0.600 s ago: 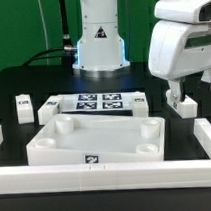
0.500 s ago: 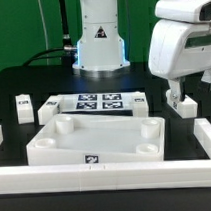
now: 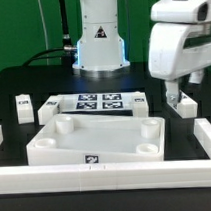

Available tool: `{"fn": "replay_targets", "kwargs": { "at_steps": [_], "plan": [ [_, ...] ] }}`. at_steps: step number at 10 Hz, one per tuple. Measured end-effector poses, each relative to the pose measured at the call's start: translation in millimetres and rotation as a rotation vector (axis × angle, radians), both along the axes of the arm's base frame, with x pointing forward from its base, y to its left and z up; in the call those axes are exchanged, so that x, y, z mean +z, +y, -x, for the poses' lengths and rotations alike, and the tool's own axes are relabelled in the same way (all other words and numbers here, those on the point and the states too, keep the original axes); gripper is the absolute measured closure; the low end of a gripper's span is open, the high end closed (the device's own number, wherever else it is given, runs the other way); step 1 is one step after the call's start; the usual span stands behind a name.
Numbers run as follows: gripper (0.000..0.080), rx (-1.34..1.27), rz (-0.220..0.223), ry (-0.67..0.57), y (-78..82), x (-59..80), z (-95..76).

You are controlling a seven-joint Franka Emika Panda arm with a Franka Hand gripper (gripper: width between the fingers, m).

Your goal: Assemble desk

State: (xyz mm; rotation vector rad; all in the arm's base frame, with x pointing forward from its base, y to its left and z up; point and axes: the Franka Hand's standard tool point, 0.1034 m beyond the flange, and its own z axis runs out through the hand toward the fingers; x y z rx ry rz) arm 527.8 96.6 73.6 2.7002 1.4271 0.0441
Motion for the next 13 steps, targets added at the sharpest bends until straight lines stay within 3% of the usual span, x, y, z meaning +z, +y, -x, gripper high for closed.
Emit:
{"fn": "replay_targets", "kwargs": {
  "at_steps": [3, 6, 8, 10, 13],
  "plan": [
    [0.0149, 0.080, -0.004, 0.022, -39.8, -23.9, 19.9],
    [0.0149, 0.111, -0.003, 0.019, -39.2, -24.0, 18.6],
    [0.0149, 0.266, 0.012, 0.020, -66.3, -29.9, 19.0],
    [0.0149, 0.325, 0.016, 0.034, -79.1, -34.8, 20.6],
    [0.0149, 0.311, 0.004, 0.050, -76.5, -52.5, 29.9]
  ]
}}
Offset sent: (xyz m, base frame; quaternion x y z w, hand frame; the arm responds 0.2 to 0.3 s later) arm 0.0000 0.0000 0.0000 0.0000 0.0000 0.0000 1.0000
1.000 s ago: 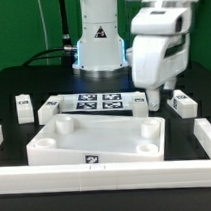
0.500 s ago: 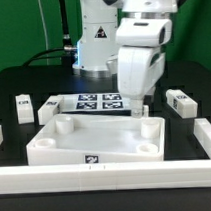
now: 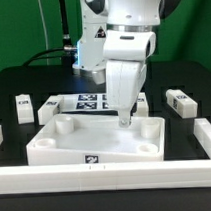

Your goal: Assemble desk

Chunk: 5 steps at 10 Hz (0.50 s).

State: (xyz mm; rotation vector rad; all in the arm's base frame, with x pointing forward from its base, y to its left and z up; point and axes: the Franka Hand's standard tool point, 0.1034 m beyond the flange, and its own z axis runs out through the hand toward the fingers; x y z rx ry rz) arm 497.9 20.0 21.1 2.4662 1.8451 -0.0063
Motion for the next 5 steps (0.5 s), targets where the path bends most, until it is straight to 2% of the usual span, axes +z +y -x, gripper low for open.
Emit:
{"fn": "replay_targets", "kwargs": {
  "at_steps": [2, 3, 4, 5],
  "plan": [
    [0.0149, -0.002, -0.004, 0.006, -0.2, -8.2, 3.2],
    [0.0271, -0.002, -0.004, 0.005, -0.3, -7.8, 2.5],
    [0.0271, -0.001, -0.004, 0.005, -0.2, -8.0, 2.6],
    [0.0408, -0.001, -0.004, 0.005, -0.2, -8.0, 2.6]
  ]
}}
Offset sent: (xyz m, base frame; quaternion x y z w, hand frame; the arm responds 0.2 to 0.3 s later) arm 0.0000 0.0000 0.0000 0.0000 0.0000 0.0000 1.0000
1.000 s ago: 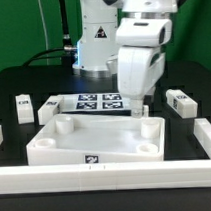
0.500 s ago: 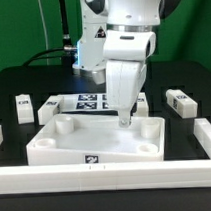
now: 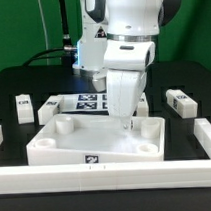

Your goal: Assemble desk

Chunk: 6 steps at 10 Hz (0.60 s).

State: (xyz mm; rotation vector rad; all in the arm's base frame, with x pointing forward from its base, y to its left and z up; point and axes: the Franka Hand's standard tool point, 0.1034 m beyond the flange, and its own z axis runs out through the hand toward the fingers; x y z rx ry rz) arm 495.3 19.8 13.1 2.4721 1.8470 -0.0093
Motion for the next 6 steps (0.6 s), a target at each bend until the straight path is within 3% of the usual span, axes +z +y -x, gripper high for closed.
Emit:
{"fn": "replay_targets", "kwargs": {
  "at_steps": [1, 2, 3, 6],
  "plan": [
    [0.0544, 0.000, 0.000, 0.000, 0.0, 0.0, 0.0],
    [0.0544, 0.000, 0.000, 0.000, 0.0, 0.0, 0.0],
    [0.0731, 0.001, 0.000, 0.001, 0.0, -0.1, 0.2],
    [0.0742, 0.001, 0.000, 0.001, 0.0, -0.2, 0.2]
  ]
}}
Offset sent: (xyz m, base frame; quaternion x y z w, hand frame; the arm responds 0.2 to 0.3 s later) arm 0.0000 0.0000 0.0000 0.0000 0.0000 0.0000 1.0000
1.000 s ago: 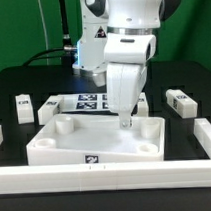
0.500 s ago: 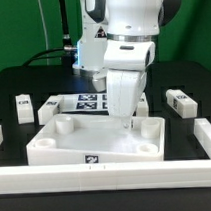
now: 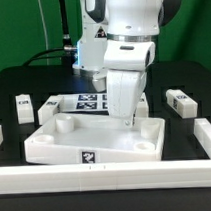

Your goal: Assemble desk

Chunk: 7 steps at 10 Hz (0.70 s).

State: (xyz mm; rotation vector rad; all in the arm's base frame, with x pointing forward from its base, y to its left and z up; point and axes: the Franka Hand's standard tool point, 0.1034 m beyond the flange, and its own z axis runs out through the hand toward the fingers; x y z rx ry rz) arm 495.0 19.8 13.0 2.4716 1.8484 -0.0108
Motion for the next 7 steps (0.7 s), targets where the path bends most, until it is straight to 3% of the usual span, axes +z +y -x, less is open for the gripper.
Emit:
{"fn": "replay_targets", "kwargs": {
  "at_steps": [4, 7],
  "plan": [
    [0.0742, 0.061, 0.007, 0.008, 1.1, 0.1, -0.8],
    [0.0742, 0.218, 0.018, 0.044, 16.5, 0.7, -12.4]
  ]
}}
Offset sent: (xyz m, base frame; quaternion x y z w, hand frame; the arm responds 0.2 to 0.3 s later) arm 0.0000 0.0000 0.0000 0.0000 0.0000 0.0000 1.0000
